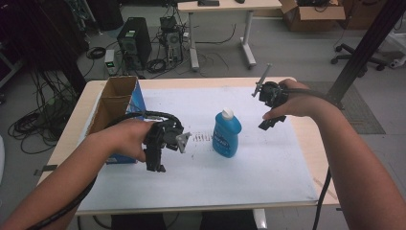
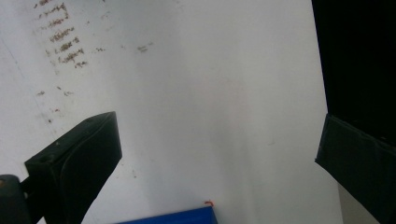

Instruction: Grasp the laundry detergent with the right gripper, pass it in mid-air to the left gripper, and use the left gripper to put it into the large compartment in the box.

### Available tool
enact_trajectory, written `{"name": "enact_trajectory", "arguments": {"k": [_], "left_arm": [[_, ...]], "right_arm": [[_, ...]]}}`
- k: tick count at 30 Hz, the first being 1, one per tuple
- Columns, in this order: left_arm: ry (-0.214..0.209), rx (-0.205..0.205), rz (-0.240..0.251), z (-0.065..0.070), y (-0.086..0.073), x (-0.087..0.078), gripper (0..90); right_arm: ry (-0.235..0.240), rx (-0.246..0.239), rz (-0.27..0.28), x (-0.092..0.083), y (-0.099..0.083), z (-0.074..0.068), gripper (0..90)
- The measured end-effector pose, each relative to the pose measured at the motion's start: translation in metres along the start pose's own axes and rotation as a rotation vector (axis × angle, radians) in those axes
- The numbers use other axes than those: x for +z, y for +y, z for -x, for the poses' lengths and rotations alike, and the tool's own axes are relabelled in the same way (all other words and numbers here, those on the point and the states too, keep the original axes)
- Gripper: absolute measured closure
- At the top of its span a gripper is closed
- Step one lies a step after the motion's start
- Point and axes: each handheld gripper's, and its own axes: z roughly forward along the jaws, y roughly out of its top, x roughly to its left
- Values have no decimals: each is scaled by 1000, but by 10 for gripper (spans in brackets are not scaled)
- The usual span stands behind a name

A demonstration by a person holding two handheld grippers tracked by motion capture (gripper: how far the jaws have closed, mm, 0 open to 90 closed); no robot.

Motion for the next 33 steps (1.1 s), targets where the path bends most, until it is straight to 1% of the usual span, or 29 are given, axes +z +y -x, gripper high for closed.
{"name": "enact_trajectory", "arguments": {"k": [2,4,8,9,13,16,23,26,30,33], "left_arm": [[-3,0,7,1,1,0,4],[-2,6,6,1,1,0,3],[-7,4,-7,3,1,0,3],[-7,4,-7,3,1,0,3],[-4,-5,-6,3,-1,1,3],[-5,-4,-19,2,-3,2,3],[2,-1,-12,3,-5,1,3],[18,-1,-14,3,-5,0,3],[15,3,-19,3,-5,-1,3],[19,0,-20,3,-6,-1,3]], "right_arm": [[3,-1,10,1,-1,-3,43],[24,4,34,2,-1,-7,44],[41,3,74,6,0,-15,41],[42,-2,78,8,0,-16,41],[35,10,100,14,-3,-21,39],[37,20,132,19,-6,-24,37],[42,31,173,34,-14,-33,35],[47,35,201,40,-16,-36,36],[46,40,254,45,-19,-40,34],[50,35,274,51,-20,-44,34]]}}
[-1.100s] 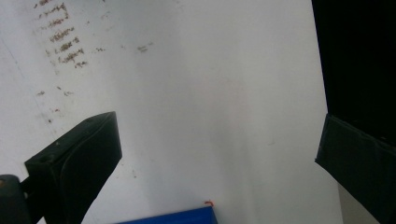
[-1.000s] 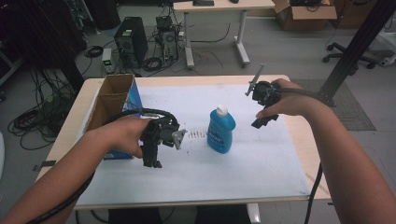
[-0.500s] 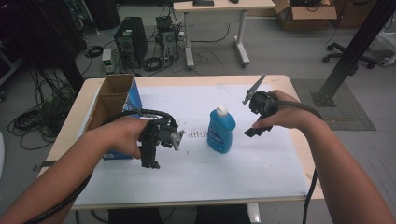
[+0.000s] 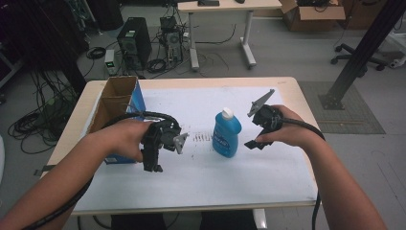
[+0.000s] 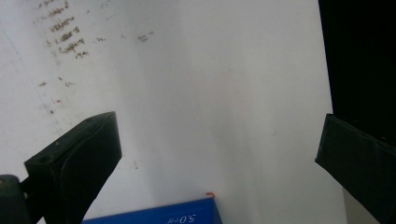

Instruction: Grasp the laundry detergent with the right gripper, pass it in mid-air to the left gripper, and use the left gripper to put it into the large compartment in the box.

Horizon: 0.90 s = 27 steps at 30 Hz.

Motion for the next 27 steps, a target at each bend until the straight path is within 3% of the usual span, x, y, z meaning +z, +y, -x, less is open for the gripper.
{"name": "enact_trajectory", "arguments": {"k": [3,8,15,24,27], "left_arm": [[17,4,-13,1,0,1,3],[4,5,-16,2,0,4,3],[18,13,-28,5,1,6,3],[16,25,-28,4,3,9,4],[19,27,-18,4,3,9,3]], "right_arm": [[6,1,18,6,-3,-3,32],[15,10,65,15,-7,-6,32],[18,38,154,21,-10,-9,27],[18,68,219,36,-13,-14,27],[-11,80,239,42,-13,-16,26]]}}
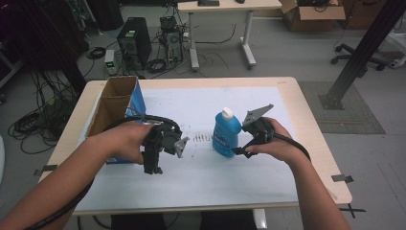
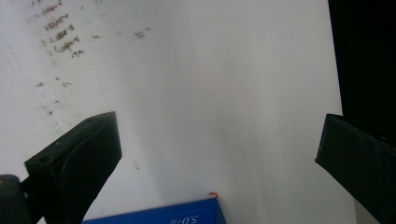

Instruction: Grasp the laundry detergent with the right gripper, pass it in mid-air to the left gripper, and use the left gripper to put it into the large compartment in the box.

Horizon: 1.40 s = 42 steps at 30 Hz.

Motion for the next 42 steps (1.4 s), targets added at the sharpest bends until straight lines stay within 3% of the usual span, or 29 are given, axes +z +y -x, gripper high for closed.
{"name": "enact_trajectory", "arguments": {"k": [19,31,42], "left_arm": [[-10,-9,32,-1,-7,9,4],[3,-23,45,-2,-15,8,3],[2,-30,48,-1,-17,10,4]], "right_arm": [[-71,36,100,24,-3,-8,28],[-95,85,180,33,-7,-10,30],[-164,138,258,39,-15,-14,94]]}}
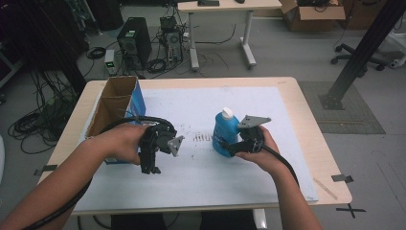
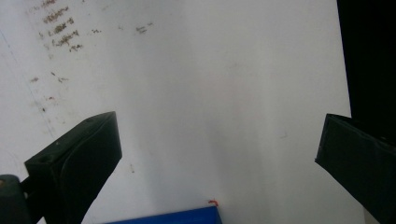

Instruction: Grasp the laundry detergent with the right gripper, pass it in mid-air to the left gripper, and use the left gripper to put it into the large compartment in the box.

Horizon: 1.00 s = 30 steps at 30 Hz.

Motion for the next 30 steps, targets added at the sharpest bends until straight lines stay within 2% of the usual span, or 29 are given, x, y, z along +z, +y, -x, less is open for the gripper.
{"name": "enact_trajectory", "arguments": {"k": [3,12,20,24,30], "left_arm": [[-1,-3,2,0,-2,1,4],[3,-14,-12,-1,-5,0,3],[8,-30,3,-1,-10,-4,4],[12,-26,2,-1,-11,-5,4],[11,-26,-2,-1,-10,-5,3]], "right_arm": [[-14,3,7,1,-2,-1,104],[-31,1,75,2,-2,-3,151],[-37,-2,88,6,-4,-4,184],[-45,-4,90,8,-5,-5,198],[-49,-14,112,10,-6,-6,261]]}}
